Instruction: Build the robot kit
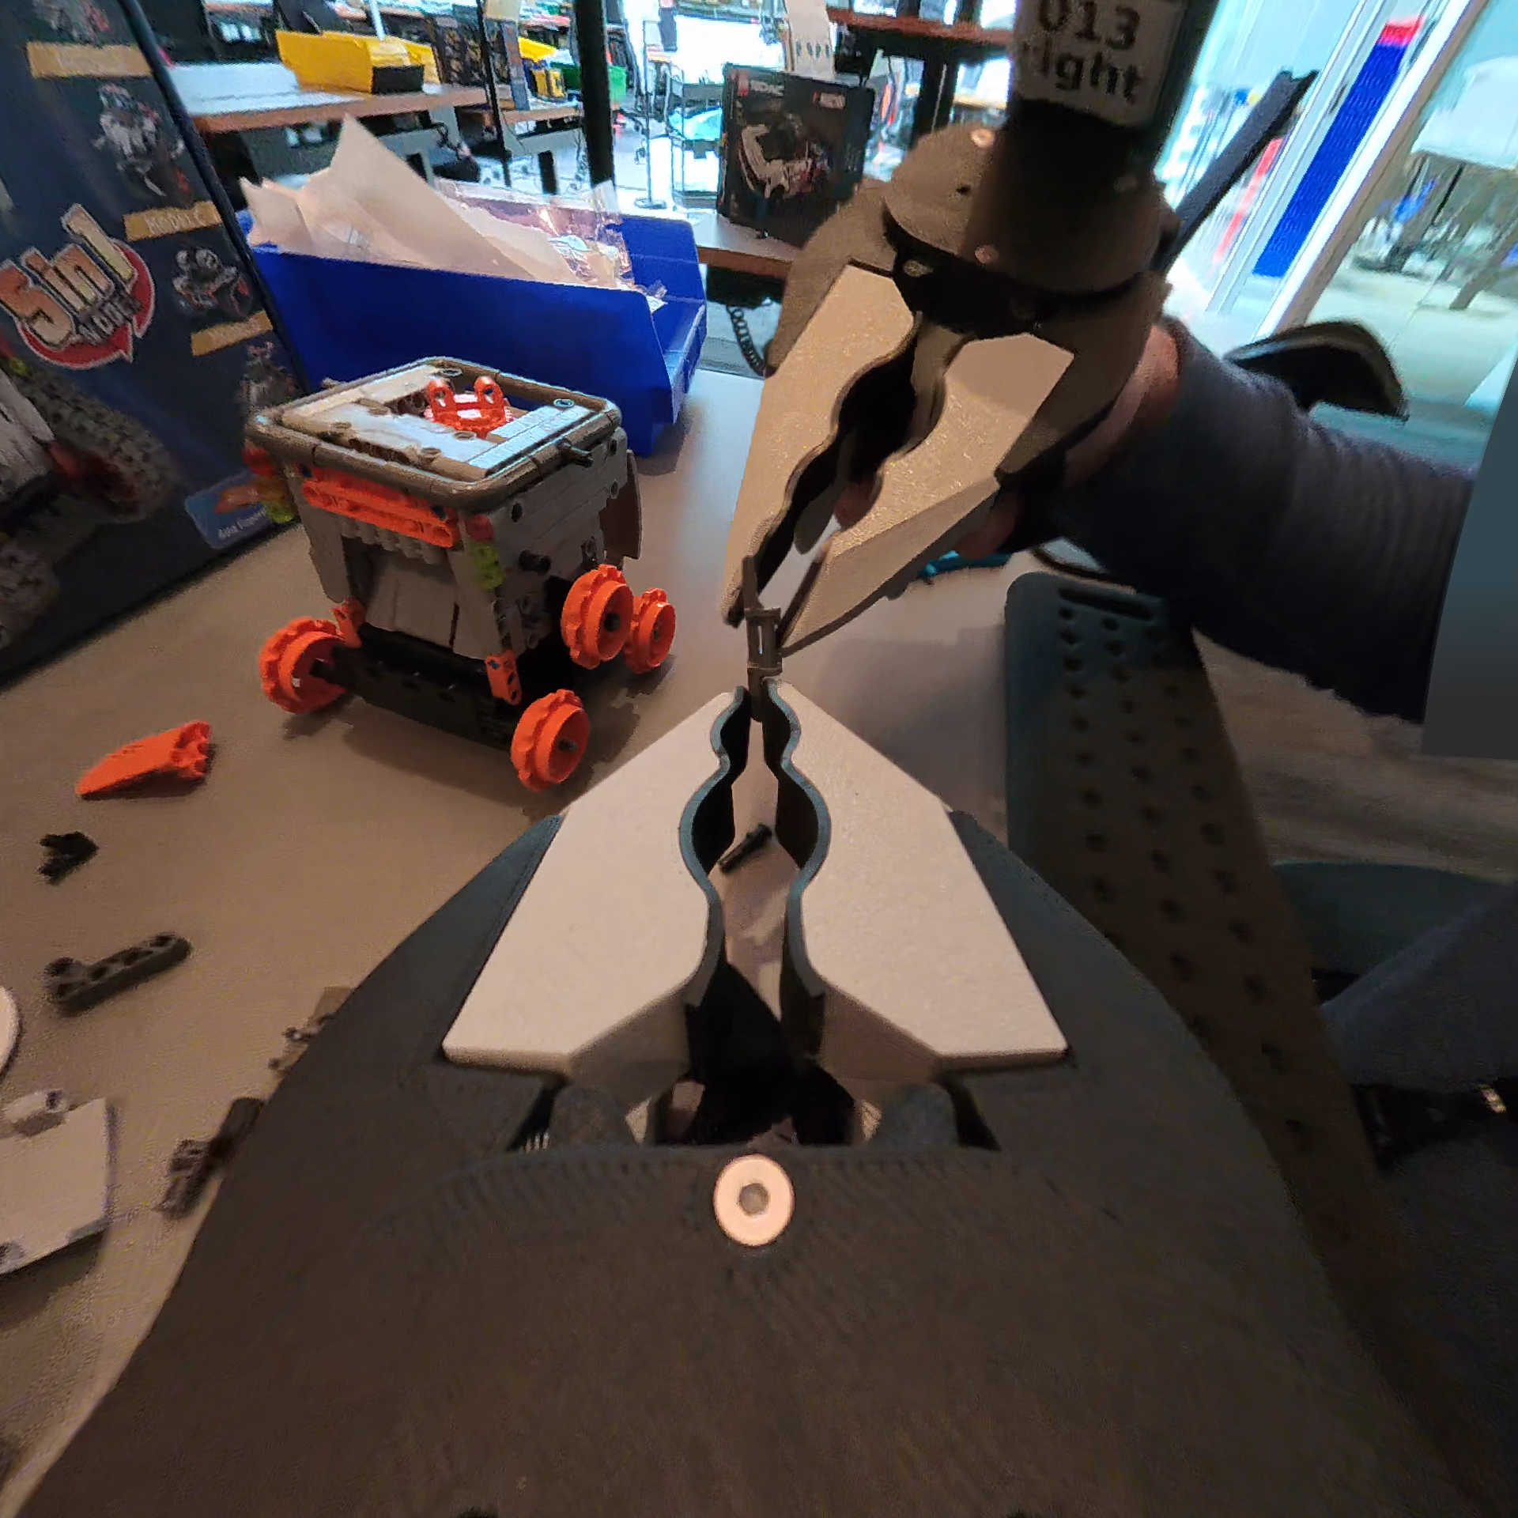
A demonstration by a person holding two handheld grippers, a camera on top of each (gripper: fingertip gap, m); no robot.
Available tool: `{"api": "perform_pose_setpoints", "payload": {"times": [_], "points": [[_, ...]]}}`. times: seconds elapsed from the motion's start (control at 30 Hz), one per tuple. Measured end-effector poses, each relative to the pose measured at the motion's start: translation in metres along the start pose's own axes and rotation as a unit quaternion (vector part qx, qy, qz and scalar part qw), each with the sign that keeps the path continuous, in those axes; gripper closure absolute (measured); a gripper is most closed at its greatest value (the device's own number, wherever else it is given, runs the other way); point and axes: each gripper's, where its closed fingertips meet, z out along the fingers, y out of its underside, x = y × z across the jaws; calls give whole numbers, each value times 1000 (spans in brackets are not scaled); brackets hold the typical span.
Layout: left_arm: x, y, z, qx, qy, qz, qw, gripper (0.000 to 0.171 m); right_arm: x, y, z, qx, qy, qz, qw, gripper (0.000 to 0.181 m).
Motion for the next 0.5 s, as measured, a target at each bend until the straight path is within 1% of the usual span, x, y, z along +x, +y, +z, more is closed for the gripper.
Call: {"api": "perform_pose_setpoints", "payload": {"times": [0.1, 0.13, 0.17, 0.2, 0.27, 0.3, 0.33, 0.37, 0.43, 0.5], "points": [[1, 1, 1, 9, 23, -49, 998, 170, 0, 0, 0, 9, 31, -32, 999, 172], [1, 1, 1, 11, 27, -65, 997, 169, 3, 0, -1, 10, 54, -48, 997, 165], [2, 1, 2, 15, 38, -84, 996, 169, 6, 0, -3, 9, 83, -68, 994, 151], [3, 0, 2, 21, 50, -107, 993, 169, 9, -1, -6, 8, 112, -94, 989, 145], [5, -1, 4, 29, 63, -138, 988, 169, 10, -4, -11, -3, 162, -156, 974, 141], [6, 0, 6, 29, 66, -148, 986, 169, 9, -2, -10, -17, 178, -178, 968, 134], [6, -2, 7, 35, 68, -157, 985, 169, 6, 1, -8, -36, 184, -188, 964, 121], [7, -5, 7, 40, 71, -165, 983, 169, 3, 5, -4, -50, 186, -188, 963, 117], [7, -6, 7, 41, 68, -166, 983, 169, 4, 7, 0, -57, 209, -191, 957, 120], [11, -8, 8, 46, 78, -177, 980, 169, 5, 7, 3, -62, 235, -208, 948, 129]]}}
